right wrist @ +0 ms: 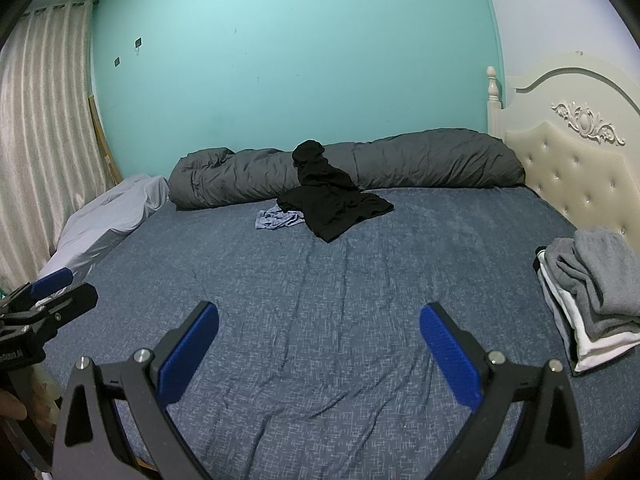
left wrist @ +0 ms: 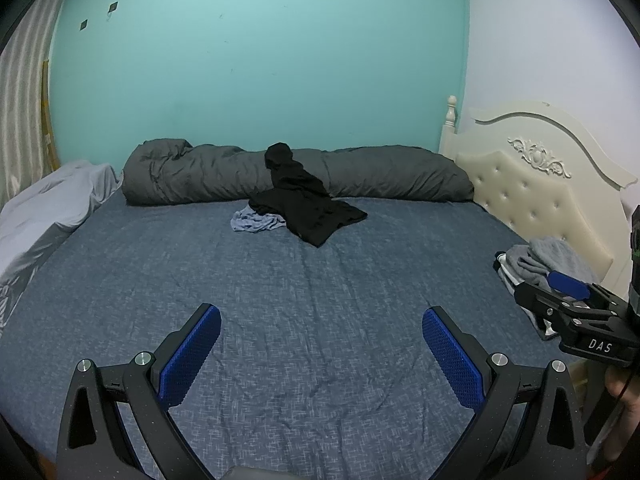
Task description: Fold clothes
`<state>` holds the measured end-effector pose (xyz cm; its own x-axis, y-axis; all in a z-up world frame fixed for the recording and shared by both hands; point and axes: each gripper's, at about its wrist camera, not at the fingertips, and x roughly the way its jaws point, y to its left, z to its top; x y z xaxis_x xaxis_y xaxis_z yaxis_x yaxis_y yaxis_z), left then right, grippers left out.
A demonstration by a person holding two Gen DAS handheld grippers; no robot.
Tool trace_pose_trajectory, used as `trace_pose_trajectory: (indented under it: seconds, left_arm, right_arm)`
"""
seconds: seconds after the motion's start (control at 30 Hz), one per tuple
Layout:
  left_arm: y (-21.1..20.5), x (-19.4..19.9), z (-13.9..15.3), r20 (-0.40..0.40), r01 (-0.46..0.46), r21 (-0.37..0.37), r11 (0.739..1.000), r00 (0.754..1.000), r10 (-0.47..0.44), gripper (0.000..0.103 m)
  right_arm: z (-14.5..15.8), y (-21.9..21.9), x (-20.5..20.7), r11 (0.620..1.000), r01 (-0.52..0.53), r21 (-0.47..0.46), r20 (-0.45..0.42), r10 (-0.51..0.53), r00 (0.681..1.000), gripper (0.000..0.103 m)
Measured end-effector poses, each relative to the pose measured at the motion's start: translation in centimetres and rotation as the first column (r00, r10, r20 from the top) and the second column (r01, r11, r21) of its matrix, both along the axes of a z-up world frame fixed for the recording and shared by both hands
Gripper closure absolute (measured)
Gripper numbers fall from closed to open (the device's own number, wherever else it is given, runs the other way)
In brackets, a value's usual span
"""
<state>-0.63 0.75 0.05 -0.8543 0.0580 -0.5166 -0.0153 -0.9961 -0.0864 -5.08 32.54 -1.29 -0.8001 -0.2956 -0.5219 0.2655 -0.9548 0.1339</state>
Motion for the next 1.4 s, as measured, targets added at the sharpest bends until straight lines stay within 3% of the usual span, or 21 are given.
trace_pose_trajectory:
  seconds: [0.17,0.4,0.7,0.8,1.1,1.4]
  left_arm:
    - [-1.0,-1.1,-1.2,-0.001,-0.013,0.036,0.999,1.0,0.013,0.0]
    - [-3.2,-5.1,-5.6,0.041,-0.061,0.023,0.998,0.997,0.06,0.0]
    - [-8.0,-12.4,-13.7,0.113,-0.15,0.035,0.988,0.983,0.145,0.0]
    - [-9.5,-14.8,-16.5,0.129,-0.206,-0.003,0.979,0.97,0.205,0.0]
    - [-14.0,-20.8,-23.9,0.191,-0.28,0.084,0.956,0.946,0.26,0.0]
    - [-15.7,-22.7,-27.1,0.242,-0.323,0.127,0.938,0.927,0.286,0.0]
  right_arm:
    - [-1.1,0.2,-1.1,1.0,-0.004,-0.003,0.028,0.004,1.0,0.002]
    - [-5.4,0.2,-5.6,1.0,-0.011,-0.013,0.114,0.012,0.993,0.002]
    - [-12.2,-1.1,-15.5,0.999,-0.016,-0.051,0.209,0.026,0.978,0.002]
    - [-14.2,-2.1,-19.1,0.998,-0.024,-0.06,0.22,0.037,0.975,0.002]
    - [-19.7,-6.3,-30.8,0.996,-0.073,-0.043,0.249,0.082,0.965,0.002]
    - [-23.8,-9.2,-41.1,0.997,-0.064,-0.042,0.27,0.073,0.96,0.003]
